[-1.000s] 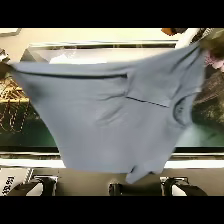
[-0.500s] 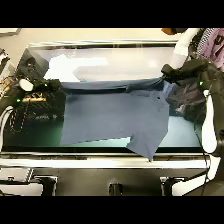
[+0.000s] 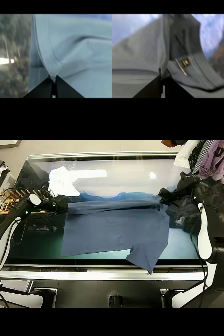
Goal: Fold the clothes and pants, and hang the long-sleeved shirts on hangers.
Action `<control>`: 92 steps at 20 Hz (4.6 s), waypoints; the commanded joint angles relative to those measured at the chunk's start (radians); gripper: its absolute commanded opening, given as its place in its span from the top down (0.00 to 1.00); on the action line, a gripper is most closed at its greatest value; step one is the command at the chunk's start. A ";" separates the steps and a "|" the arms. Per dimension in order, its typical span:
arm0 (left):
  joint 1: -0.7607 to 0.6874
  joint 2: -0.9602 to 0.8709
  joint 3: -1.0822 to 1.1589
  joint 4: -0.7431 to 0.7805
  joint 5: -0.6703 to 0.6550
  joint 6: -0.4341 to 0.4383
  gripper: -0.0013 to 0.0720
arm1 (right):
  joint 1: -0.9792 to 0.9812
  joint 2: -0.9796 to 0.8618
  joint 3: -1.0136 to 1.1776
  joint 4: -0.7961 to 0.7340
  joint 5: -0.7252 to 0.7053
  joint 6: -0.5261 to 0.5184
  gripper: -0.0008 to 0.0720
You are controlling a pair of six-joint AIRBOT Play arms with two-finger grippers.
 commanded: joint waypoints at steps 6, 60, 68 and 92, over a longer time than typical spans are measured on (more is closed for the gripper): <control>0.017 -0.005 0.001 -0.001 -0.162 -0.020 0.96 | 0.000 -0.006 -0.001 -0.141 -0.153 0.091 0.95; 0.332 0.416 -0.354 -0.020 -0.449 0.004 0.72 | -0.348 0.562 -1.164 0.316 -0.071 -0.319 0.33; 0.372 0.558 -0.528 -0.020 -0.439 0.004 0.72 | -0.348 0.529 -1.233 0.332 -0.001 -0.341 0.68; 0.406 0.664 -0.978 -0.399 -0.112 0.140 0.33 | -0.348 0.529 -1.233 0.341 -0.002 -0.367 0.89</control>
